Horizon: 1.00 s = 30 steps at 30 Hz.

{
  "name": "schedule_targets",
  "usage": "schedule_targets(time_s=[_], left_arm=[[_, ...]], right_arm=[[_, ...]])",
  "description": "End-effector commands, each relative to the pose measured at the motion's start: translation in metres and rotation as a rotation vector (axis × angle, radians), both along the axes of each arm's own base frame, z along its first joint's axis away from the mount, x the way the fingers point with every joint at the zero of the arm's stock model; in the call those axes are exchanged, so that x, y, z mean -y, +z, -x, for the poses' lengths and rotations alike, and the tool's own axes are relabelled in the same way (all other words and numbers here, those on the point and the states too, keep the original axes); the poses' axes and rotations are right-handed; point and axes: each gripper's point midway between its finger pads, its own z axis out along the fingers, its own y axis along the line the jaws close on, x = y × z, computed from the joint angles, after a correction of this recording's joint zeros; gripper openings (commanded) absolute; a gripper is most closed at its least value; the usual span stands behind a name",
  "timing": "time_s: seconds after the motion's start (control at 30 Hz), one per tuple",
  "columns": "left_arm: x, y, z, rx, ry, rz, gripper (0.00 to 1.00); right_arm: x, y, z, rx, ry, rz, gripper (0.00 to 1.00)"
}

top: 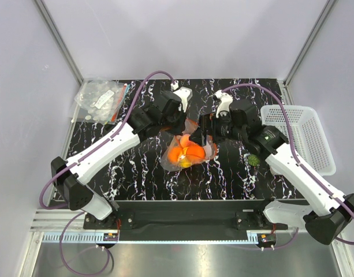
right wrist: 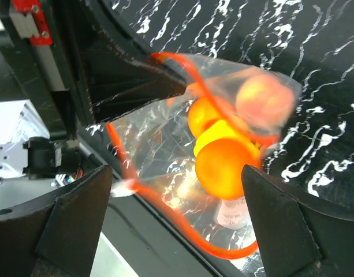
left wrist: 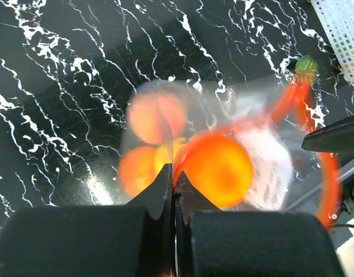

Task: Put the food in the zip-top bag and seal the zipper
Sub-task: Place the fake fruit in the zipper food storage bag, then pick up the fake fruit from the bin.

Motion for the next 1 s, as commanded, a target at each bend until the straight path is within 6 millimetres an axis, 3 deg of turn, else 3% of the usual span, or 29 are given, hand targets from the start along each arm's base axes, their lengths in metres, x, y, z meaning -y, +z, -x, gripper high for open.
schedule_targets(time_s=[0.0,0.1,0.27,0.4,0.43,0.5,0.53,0.57,0.63,0.67,0.8,0.83,0.97], left_arm=[[0.013,0.028,-0.004,0.049,-0.025,0.107,0.00],[0.013,0.024,-0.004,0.043,-0.026,0.104,0.00],[0.011,0.021,-0.003,0.038,-0.026,0.103,0.00],[0.009,0.021,-0.002,0.038,-0.026,0.100,0.00],[0.009,0.022,-0.001,0.040,-0.029,0.105,0.00],[0.009,0.023,0.000,0.040,-0.033,0.105,0.00],[0.009,0.023,0.000,0.040,-0.033,0.105,0.00],[0.008,0.023,0.000,0.042,-0.035,0.103,0.00],[0.008,0.023,0.001,0.042,-0.035,0.101,0.00],[0.007,0.023,0.002,0.041,-0.036,0.099,0.00],[0.004,0.024,0.003,0.046,-0.036,0.101,0.00],[0.004,0.023,0.004,0.043,-0.037,0.099,0.00],[0.003,0.020,0.004,0.041,-0.033,0.102,0.00]], right_arm=[[0.003,0.027,-0.006,0.093,-0.045,-0.035,1.00],[0.016,0.035,-0.013,0.107,-0.137,-0.019,1.00],[0.065,0.046,-0.042,0.142,-0.403,0.134,0.99],[0.125,0.039,-0.075,0.078,-0.612,0.184,0.99],[0.157,0.035,-0.086,0.049,-0.705,0.192,1.00],[0.195,0.024,-0.097,0.001,-0.838,0.212,1.00],[0.217,0.017,-0.097,-0.027,-0.921,0.242,1.00],[0.252,0.011,-0.098,-0.065,-1.058,0.235,1.00],[0.292,0.000,-0.090,-0.104,-1.229,0.258,1.00],[0.316,-0.016,-0.083,-0.153,-1.342,0.236,1.00],[0.348,-0.058,-0.062,-0.277,-1.546,0.167,1.00],[0.357,-0.073,-0.050,-0.327,-1.657,0.177,1.00],[0.375,-0.120,-0.025,-0.533,-1.816,0.319,1.00]])
